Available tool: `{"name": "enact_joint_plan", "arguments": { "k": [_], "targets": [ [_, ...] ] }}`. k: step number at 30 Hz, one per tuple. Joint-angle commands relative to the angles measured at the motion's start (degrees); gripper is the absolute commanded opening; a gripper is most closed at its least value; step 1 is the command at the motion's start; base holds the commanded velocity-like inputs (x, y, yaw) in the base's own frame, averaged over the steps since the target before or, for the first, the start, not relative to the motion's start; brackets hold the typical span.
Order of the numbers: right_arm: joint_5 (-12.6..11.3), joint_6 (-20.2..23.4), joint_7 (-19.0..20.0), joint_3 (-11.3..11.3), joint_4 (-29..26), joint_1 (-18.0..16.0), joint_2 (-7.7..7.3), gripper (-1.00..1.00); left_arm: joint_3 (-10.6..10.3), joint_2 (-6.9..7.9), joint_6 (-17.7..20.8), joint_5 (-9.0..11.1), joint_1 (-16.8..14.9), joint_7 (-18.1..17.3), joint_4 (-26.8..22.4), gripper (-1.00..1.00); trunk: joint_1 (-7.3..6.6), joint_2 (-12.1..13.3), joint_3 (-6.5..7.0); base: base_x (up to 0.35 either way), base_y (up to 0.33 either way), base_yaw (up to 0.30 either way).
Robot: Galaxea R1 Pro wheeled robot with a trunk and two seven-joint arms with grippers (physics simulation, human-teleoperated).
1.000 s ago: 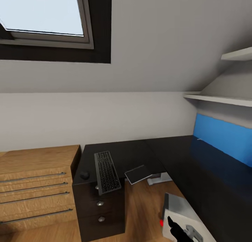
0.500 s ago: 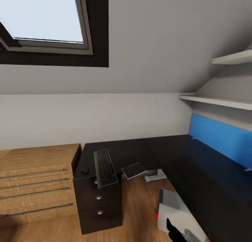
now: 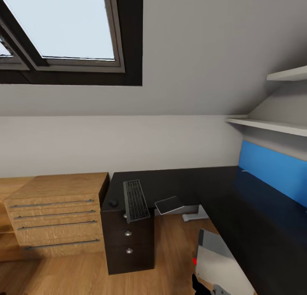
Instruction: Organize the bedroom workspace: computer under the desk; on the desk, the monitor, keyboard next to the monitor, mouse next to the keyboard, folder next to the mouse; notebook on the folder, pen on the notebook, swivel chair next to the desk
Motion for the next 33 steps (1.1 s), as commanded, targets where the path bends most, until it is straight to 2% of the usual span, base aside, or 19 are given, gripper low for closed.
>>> {"name": "enact_joint_plan", "arguments": {
  "k": [1, 2, 6, 17, 27, 33],
  "targets": [
    [0.06, -1.07, 0.19, 0.49, 0.26, -0.05, 0.1, 1.0, -0.32, 0.03, -0.33, 0.59, -0.03, 0.25, 0.05, 1.0, -0.22, 0.36, 0.12, -0.014, -0.006, 0.272],
    [1.19, -2.66, -0.04, 0.71, 0.49, -0.05, 0.26, 1.0, -0.33, 0.01, -0.32, 0.57, -0.03, 0.24, 0.23, 1.0, -0.44, 0.77, 0.3, -0.009, -0.004, 0.277],
    [2.86, -4.78, -0.83, 0.99, 0.77, -0.05, 0.43, 1.0, -0.35, -0.01, -0.18, 0.55, -0.03, 0.24, 0.45, 1.0, -1.32, 2.37, 1.02, -0.008, -0.002, 0.281],
    [6.63, -6.69, -2.45, 1.05, 0.95, -0.05, 0.57, 1.0, -0.35, -0.03, 0.06, 0.54, -0.03, 0.24, 0.65, 1.0, -3.73, 6.78, 2.99, -0.195, -0.001, 0.286],
    [7.37, -8.39, -2.57, 1.09, 0.97, -0.05, 0.6, 1.0, -0.35, 0.12, 0.18, 0.62, -0.03, 0.09, 0.66, 1.0, -5.93, 10.79, 4.89, -0.329, 0.0, 0.262],
    [7.36, -8.53, -2.57, 1.03, 0.95, -0.05, 0.53, 1.0, -0.3, 0.37, 1.26, 0.7, -0.03, -2.29, 0.66, 1.0, -7.25, 13.2, 6.36, -0.337, 0.049, 0.071]
  ]
}}
